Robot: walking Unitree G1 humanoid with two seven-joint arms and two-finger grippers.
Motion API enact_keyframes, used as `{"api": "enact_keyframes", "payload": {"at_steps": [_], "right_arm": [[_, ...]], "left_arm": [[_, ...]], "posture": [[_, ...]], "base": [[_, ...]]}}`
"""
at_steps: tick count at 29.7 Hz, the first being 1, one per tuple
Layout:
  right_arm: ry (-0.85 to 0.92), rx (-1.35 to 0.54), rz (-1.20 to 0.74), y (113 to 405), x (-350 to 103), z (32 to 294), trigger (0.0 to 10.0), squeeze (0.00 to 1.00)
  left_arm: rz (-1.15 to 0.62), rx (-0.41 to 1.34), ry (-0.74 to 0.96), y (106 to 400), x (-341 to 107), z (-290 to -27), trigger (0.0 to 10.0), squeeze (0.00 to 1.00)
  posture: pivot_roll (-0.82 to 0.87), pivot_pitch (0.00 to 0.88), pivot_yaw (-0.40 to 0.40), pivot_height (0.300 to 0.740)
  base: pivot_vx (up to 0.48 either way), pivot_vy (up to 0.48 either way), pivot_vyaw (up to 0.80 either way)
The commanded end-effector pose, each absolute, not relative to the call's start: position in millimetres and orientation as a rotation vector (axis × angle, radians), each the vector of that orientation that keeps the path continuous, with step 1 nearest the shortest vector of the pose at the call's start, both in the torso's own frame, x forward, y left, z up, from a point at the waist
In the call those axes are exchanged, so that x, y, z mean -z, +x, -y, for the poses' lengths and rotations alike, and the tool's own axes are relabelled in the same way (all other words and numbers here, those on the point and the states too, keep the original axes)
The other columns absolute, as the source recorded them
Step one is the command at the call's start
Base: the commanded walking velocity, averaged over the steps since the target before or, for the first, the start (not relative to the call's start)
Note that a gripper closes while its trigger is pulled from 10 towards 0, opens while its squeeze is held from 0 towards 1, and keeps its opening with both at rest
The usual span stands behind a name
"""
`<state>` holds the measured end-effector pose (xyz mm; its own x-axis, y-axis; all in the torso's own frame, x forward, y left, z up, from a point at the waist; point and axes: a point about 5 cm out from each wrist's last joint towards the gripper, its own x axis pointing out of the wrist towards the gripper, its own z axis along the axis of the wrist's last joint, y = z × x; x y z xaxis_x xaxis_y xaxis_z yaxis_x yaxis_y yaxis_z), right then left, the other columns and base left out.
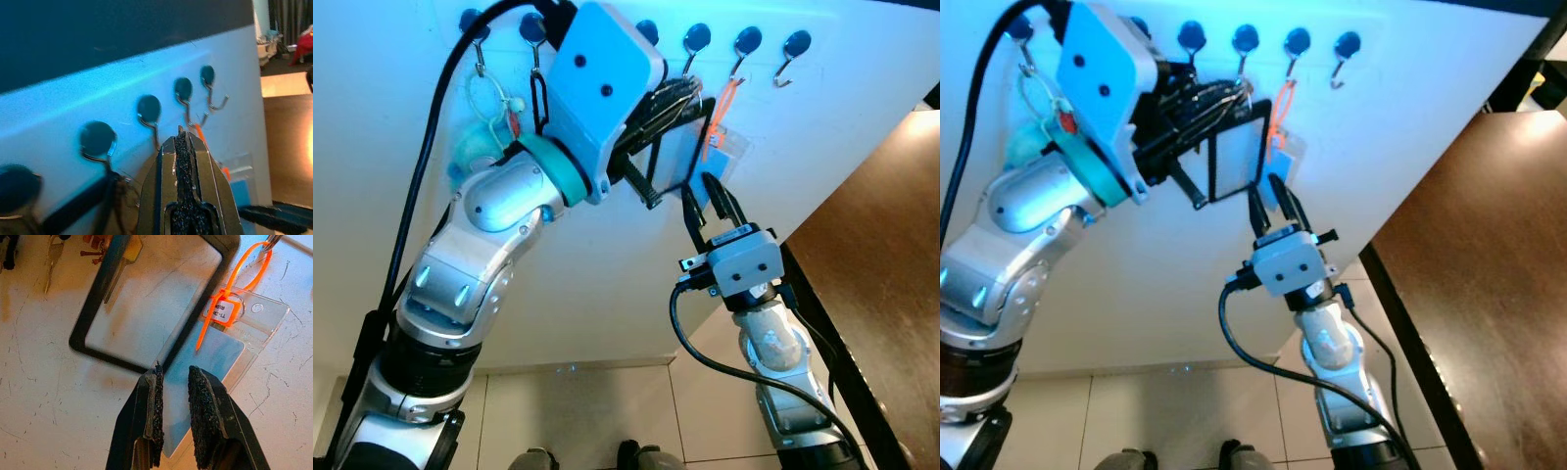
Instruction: Hang keys on a hook
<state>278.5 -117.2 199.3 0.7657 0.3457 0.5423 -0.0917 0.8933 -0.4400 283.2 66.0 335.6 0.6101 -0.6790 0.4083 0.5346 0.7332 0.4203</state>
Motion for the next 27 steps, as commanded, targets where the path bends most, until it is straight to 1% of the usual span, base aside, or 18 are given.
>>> {"api": "enact_keyframes", "payload": {"at_steps": [1,13,21,27], "right_arm": [[-0.415,-0.244,0.642,278,-193,120,10.0,0.0],[-0.416,-0.248,0.642,278,-192,119,10.0,0.0],[-0.419,-0.247,0.641,278,-192,119,10.0,0.0],[-0.417,-0.247,0.64,277,-191,119,10.0,0.0]], "left_arm": [[0.617,0.708,0.257,281,-342,-66,10.0,0.0],[0.63,0.692,0.259,283,-347,-66,10.0,0.0],[0.601,0.672,0.272,289,-343,-64,10.0,0.0],[0.538,0.664,0.283,297,-335,-62,10.0,0.0]], "posture": [[0.11,0.079,0.0,0.74],[0.11,0.096,0.002,0.74],[0.1,0.101,0.005,0.74],[0.11,0.105,0.009,0.74]], "base": [[0.0,0.0,0.0],[0.0,0.0,0.0],[0.0,0.0,0.0],[0.0,0.0,0.0]]}}
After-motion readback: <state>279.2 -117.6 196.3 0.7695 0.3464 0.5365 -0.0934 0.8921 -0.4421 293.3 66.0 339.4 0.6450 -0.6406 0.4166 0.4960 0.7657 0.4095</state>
